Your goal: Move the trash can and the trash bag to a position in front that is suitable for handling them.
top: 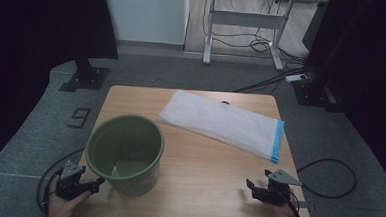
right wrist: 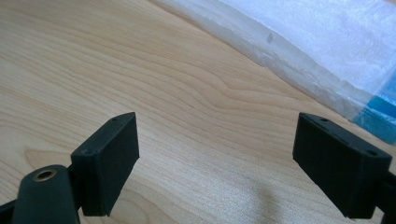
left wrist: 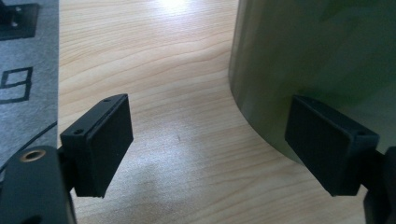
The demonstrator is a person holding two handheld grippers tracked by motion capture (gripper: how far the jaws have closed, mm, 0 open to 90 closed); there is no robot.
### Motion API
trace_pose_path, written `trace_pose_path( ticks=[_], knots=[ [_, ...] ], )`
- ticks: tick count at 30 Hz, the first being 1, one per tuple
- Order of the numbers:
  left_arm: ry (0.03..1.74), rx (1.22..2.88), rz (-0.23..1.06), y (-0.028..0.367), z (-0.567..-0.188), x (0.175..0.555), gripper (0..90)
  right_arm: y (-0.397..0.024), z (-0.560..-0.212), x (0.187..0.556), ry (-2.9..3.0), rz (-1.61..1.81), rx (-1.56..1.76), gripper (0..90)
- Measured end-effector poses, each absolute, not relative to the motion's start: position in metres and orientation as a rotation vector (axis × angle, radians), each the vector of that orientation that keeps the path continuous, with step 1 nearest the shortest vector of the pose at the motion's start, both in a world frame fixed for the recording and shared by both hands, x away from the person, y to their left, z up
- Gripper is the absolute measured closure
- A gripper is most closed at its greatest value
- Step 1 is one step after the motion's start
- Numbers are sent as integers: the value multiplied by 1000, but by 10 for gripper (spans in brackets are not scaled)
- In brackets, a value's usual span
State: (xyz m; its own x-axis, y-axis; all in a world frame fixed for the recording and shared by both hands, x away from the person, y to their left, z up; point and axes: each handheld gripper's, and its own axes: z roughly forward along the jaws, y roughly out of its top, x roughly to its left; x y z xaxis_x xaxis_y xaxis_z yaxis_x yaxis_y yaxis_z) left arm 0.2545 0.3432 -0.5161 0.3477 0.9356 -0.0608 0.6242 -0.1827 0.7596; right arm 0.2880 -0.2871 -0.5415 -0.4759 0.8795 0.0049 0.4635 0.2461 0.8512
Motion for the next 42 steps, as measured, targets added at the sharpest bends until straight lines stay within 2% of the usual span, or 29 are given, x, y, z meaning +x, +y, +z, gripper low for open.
trace_pose_path(
  ticks=[14,21,23,33,42],
  knots=[
    [1177,1916,511,353,-501,228,143,-284,-542,294,2046,1137,1214,157],
    [895,1973,412,325,-491,234,142,-284,-543,294,2024,1134,1250,170],
    [883,1977,410,322,-491,237,117,-283,-543,294,2025,1138,1247,172],
    [841,1989,382,291,-489,263,142,-277,-544,293,2057,1150,1213,178],
    [807,1977,368,228,-485,298,147,-281,-538,290,2048,1192,1186,188]
  ],
)
